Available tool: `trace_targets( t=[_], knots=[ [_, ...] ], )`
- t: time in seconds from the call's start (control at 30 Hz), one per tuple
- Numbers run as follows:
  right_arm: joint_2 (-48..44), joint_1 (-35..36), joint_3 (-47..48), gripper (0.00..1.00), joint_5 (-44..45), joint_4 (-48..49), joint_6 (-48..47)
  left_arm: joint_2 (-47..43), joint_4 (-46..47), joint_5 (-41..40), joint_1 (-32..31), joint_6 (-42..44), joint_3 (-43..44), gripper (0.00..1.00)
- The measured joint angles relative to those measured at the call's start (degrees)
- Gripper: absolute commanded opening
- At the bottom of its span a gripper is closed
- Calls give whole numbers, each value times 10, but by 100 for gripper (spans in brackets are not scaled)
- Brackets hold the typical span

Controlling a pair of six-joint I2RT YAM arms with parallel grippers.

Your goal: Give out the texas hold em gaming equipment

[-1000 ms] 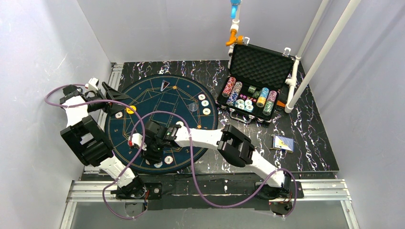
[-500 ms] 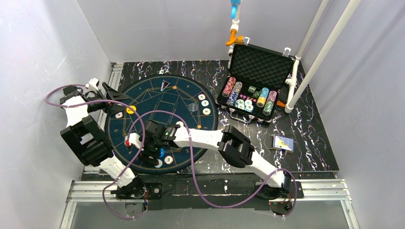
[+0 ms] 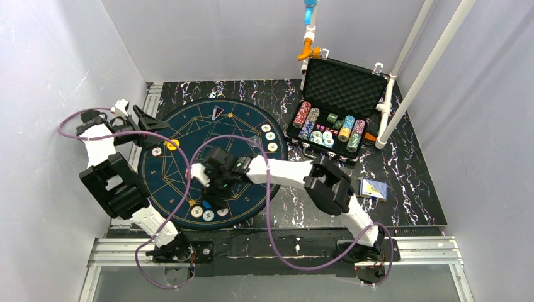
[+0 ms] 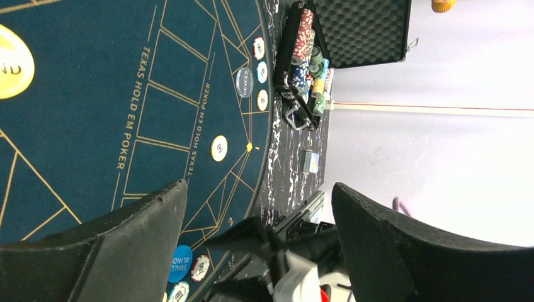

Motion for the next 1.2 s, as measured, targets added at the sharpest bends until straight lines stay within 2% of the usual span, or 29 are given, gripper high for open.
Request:
trace_targets(
  t=[0.13,0.3,0.4,0.63,0.83,0.97,1.2],
  knots=[
    [-59,-58,-58,76,5,-2,-1,0,-5,-2,-14,12,26,82],
    [-130,-155,-88,79,16,-23,-13,-3,-19,-46,-85,50,51,82],
    [-188,-217,-120,87,27,-44,-22,-13,-27,-109,-153,86,52,81],
    [-323,-339,-233,98,56,-68,-50,-69,-21,-311,-375,179,-7,80],
    [-357,-401,-306,98,64,-88,-77,-79,13,-451,-494,226,-88,80],
    [-363,-435,-345,98,66,-97,-90,-64,36,-509,-556,245,-99,80],
    [-406,-461,-365,98,66,-95,-95,-6,87,-563,-598,250,-97,78]
  ],
)
